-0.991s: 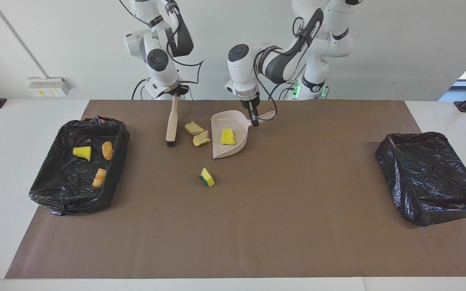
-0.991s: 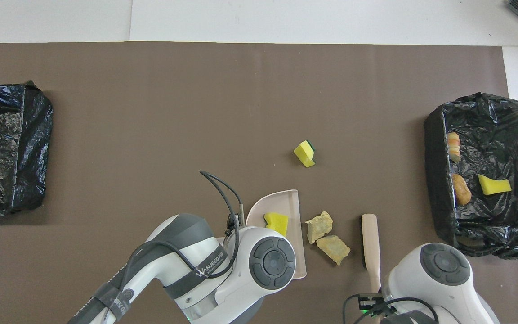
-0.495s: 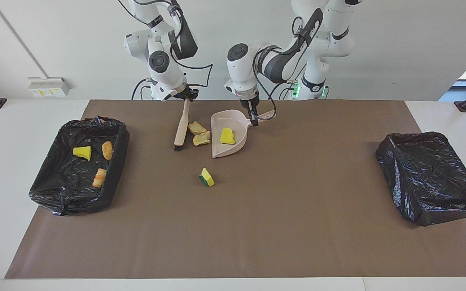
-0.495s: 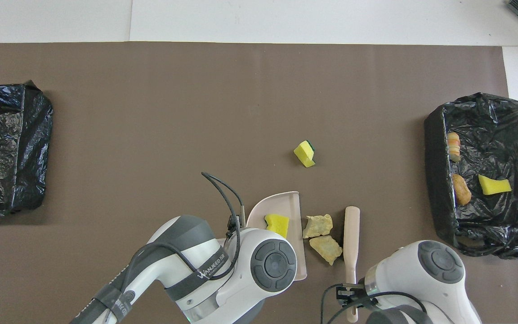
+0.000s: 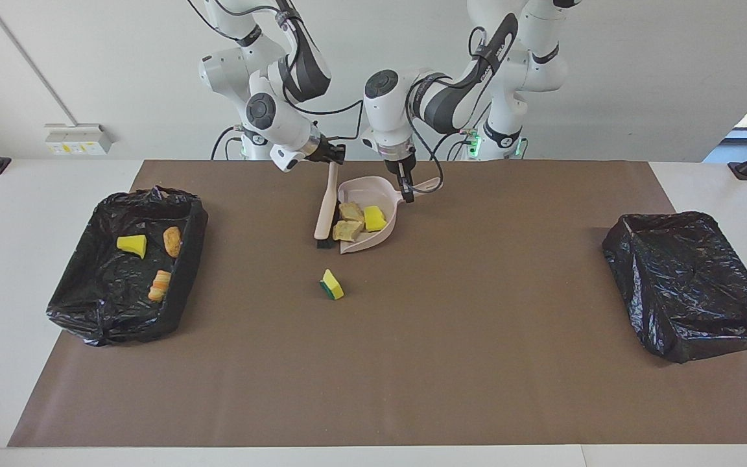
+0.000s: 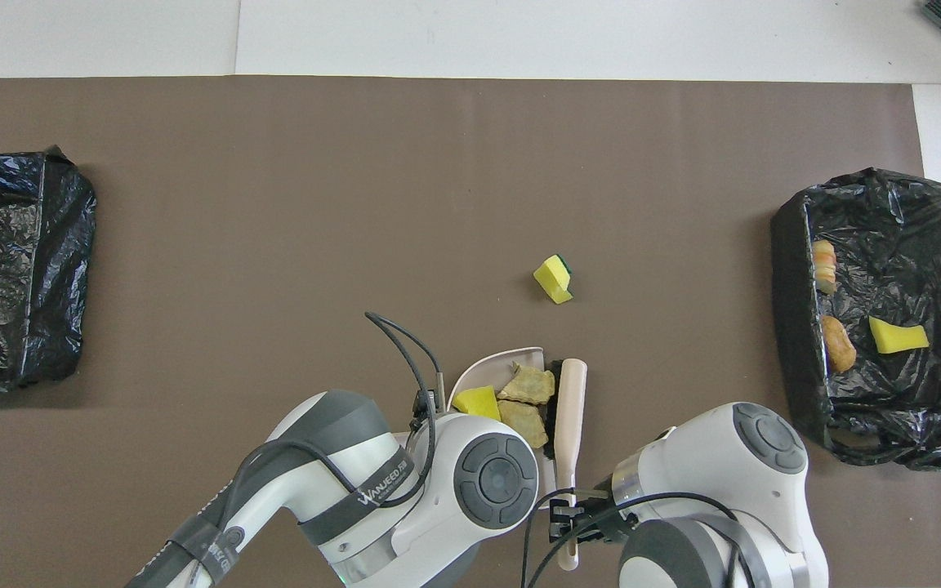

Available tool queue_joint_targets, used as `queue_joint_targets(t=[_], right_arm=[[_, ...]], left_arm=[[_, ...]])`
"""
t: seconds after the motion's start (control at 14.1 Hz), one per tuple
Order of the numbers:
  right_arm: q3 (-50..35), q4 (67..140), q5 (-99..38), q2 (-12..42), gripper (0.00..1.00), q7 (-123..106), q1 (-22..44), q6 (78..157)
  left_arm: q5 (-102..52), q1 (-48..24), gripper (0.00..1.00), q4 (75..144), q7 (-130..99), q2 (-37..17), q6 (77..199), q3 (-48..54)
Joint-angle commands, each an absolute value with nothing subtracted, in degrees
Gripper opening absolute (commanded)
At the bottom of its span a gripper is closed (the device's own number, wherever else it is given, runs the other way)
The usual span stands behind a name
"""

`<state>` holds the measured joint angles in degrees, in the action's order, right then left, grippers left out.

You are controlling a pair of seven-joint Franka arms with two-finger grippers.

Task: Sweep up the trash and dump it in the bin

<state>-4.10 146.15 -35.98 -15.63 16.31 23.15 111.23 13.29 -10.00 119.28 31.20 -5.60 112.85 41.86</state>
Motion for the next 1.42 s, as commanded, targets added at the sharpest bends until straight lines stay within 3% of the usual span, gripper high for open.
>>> queue_joint_targets(t=[0.0,0.28,0.57,0.71,0.99,1.34], right_arm=[[-4.13,143.18,-38.41,-13.54,0.0,14.33,23.55,110.92],[-3.87,140.02,-33.59,-14.5,0.0,13.28,23.21,105.22],[-3.52,135.19,-21.21,-15.82,0.0,13.36,22.59,98.37],[-3.6,132.2,-14.01,-14.95,0.0,12.31,22.06,98.61],[-3.78,123.43,1.46,-6.88,0.0,-2.51,15.84,102.91],[-3.69,109.0,12.03,9.38,0.0,-9.93,12.22,109.75]], left_arm=[[12.48,-8.88,0.0,120.68,31.47,-4.57,114.61,41.84],[9.93,-5.28,0.0,119.62,31.73,-5.97,114.43,41.57],[9.93,-5.1,0.0,119.27,31.82,-6.24,114.78,39.73],[9.93,-5.1,0.0,118.66,31.64,-7.29,115.66,37.98],[10.02,-5.1,0.0,115.06,31.55,-10.19,118.3,33.49],[10.63,-5.36,0.0,109.69,28.58,-13.89,116.02,32.43]])
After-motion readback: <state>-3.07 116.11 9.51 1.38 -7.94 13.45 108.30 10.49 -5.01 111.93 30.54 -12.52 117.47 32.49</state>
